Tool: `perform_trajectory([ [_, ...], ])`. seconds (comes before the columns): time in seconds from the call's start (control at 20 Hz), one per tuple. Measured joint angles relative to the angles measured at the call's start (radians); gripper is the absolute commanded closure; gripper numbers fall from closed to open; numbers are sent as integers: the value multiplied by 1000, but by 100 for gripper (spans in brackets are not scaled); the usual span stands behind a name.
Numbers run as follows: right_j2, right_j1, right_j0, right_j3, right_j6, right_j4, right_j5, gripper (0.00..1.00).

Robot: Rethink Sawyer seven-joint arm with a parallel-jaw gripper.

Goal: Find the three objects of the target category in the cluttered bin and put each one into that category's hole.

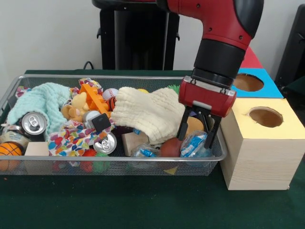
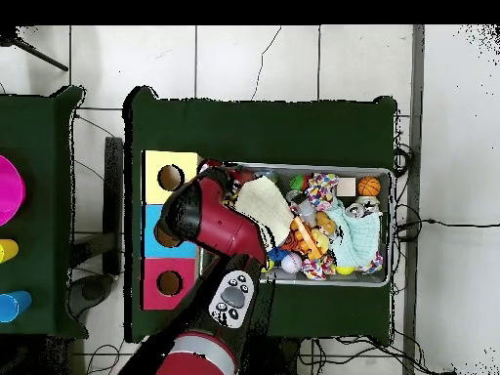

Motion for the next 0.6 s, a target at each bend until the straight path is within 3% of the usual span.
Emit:
perform_trajectory([
  [0.6,-5,50,17,0,0,66,0,0],
])
